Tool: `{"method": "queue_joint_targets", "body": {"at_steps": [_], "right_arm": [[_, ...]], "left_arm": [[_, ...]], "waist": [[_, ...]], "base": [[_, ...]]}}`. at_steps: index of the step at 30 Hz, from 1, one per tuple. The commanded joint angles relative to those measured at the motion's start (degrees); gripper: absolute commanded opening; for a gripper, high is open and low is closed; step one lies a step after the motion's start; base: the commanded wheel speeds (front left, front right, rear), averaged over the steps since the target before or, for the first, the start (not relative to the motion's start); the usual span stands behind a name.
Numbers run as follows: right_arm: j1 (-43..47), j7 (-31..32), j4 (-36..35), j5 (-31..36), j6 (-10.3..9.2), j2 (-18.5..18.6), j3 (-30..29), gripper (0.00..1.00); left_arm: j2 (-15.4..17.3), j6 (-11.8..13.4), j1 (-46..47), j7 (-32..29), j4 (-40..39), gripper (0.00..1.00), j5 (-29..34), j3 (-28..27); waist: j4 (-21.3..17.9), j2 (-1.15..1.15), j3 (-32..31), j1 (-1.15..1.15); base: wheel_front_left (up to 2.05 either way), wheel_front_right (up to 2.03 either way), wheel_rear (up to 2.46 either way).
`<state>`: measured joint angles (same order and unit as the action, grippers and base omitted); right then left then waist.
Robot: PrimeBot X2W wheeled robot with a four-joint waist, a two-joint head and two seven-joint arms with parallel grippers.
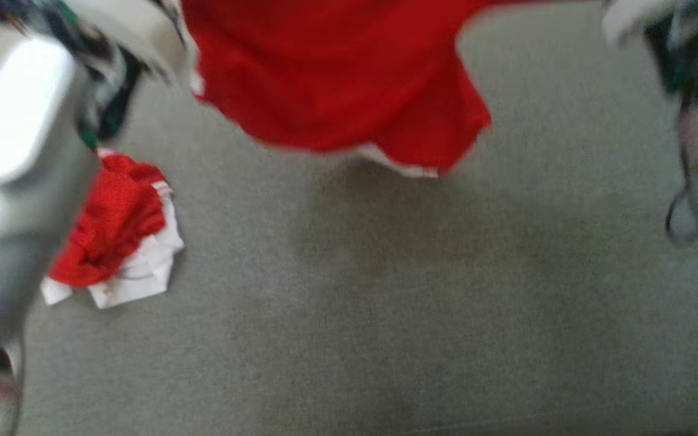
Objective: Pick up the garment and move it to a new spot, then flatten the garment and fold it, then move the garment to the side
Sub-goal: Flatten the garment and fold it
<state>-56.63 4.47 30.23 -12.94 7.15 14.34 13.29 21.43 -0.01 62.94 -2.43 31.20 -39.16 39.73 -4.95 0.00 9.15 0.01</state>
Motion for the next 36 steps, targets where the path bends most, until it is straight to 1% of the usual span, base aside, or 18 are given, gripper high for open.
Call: {"method": "queue_joint_targets", "body": {"at_steps": [1, 3, 4, 6, 8, 10, 14, 18, 23, 27, 29, 30, 31, 34, 36], "right_arm": [[-5.2, -1.1, -0.4, 0.1, 0.34, -0.5, -0.6, 0.0], [-11.5, -4.8, 3.6, 1.1, 0.34, -1.9, -2.4, 0.0], [-14.4, -7.1, 5.8, 2.0, 0.34, -2.8, -3.4, 0.0], [-19.7, -11.5, 10.5, 3.5, 0.34, -5.2, -6.0, 0.0], [-24.0, -15.3, 15.2, 5.8, 0.34, -6.9, -8.6, 0.0], [-27.3, -17.4, 18.8, 8.4, 0.34, -7.8, -10.8, 0.0], [-28.7, -19.1, 24.0, 12.0, 0.34, -9.1, -12.9, 0.0], [-26.0, -19.4, 27.9, 13.4, 0.34, -9.1, -11.7, 0.0], [-19.0, -19.4, 32.6, 12.2, 0.34, -7.1, -7.9, 0.0], [-13.6, -18.4, 37.0, 7.2, 0.34, -5.6, -3.9, 0.0], [-10.7, -16.3, 38.2, 4.6, 0.34, -5.1, -0.1, 0.0], [-7.6, -13.5, 38.6, 1.8, 0.34, -4.3, 4.0, 0.0], [-7.6, -13.5, 38.6, 1.8, 0.34, -4.3, 4.0, 0.0], [-2.8, -9.3, 36.5, -3.4, 0.34, -2.1, 10.6, 0.0], [0.3, -6.4, 33.6, -7.6, 0.34, 0.3, 14.9, 0.0]], "left_arm": [[3.5, 0.7, 6.0, 0.2, 0.2, 0.0, 0.5, -4.0], [3.6, 0.9, 11.0, 2.0, 2.8, 0.0, 1.9, -4.7], [3.1, 0.8, 13.5, 3.6, 4.5, 0.0, 1.8, -5.7], [2.0, 1.6, 18.0, 6.3, 8.3, 0.0, 0.9, -8.1], [1.0, 1.8, 21.5, 8.9, 11.4, 0.0, 1.0, -9.0], [-0.1, 1.4, 24.4, 11.0, 13.9, 0.0, 1.5, -9.1], [-3.1, -0.1, 25.9, 14.4, 18.6, 0.0, 1.2, -9.0], [-6.3, -2.7, 23.0, 15.9, 22.0, 0.0, 0.8, -7.8], [-9.8, -4.5, 15.2, 17.0, 24.7, 0.0, 0.7, -6.1], [-11.6, -5.6, 7.0, 17.3, 25.2, 0.0, 0.4, -5.1], [-12.3, -6.1, 2.4, 17.4, 25.2, 0.0, 0.5, -4.3], [-12.7, -6.4, -2.0, 17.4, 24.8, 0.0, 0.9, -3.2], [-12.7, -6.4, -2.0, 17.4, 24.8, 0.0, 0.9, -3.2], [-13.1, -6.8, -8.1, 17.4, 23.0, 0.0, 1.2, -1.6], [-13.2, -7.0, -11.6, 17.4, 21.4, 0.0, 1.6, -0.7]], "waist": [[-2.2, 0.0, 7.2, -0.01], [-2.6, 0.0, 9.9, -0.01], [-2.6, 0.0, 10.8, -0.01], [-3.1, 0.0, 12.3, -0.01], [-3.3, 0.0, 13.2, -0.01], [-3.3, 0.0, 14.1, -0.01], [-2.9, 0.0, 14.7, -0.01], [-1.9, 0.0, 15.3, -0.01], [-0.4, 0.0, 13.7, -0.01], [0.7, 0.0, 11.1, -0.01], [0.9, 0.0, 9.4, -0.01], [1.0, 0.0, 7.7, -0.01], [1.0, 0.0, 7.7, -0.01], [1.0, 0.0, 5.2, -0.01], [1.0, 0.0, 3.6, -0.01]], "base": [[0.0, 0.0, 0.0], [0.0, 0.0, 0.0], [0.0, 0.0, 0.0], [0.0, 0.0, 0.0], [0.0, 0.0, 0.0], [0.0, 0.0, 0.0], [0.0, 0.0, 0.0], [0.0, 0.0, 0.0], [0.0, 0.0, 0.0], [0.0, 0.0, 0.0], [0.0, 0.0, 0.0], [0.0, 0.0, 0.0], [0.0, 0.0, 0.0], [0.0, 0.0, 0.0], [0.0, 0.0, 0.0]]}}
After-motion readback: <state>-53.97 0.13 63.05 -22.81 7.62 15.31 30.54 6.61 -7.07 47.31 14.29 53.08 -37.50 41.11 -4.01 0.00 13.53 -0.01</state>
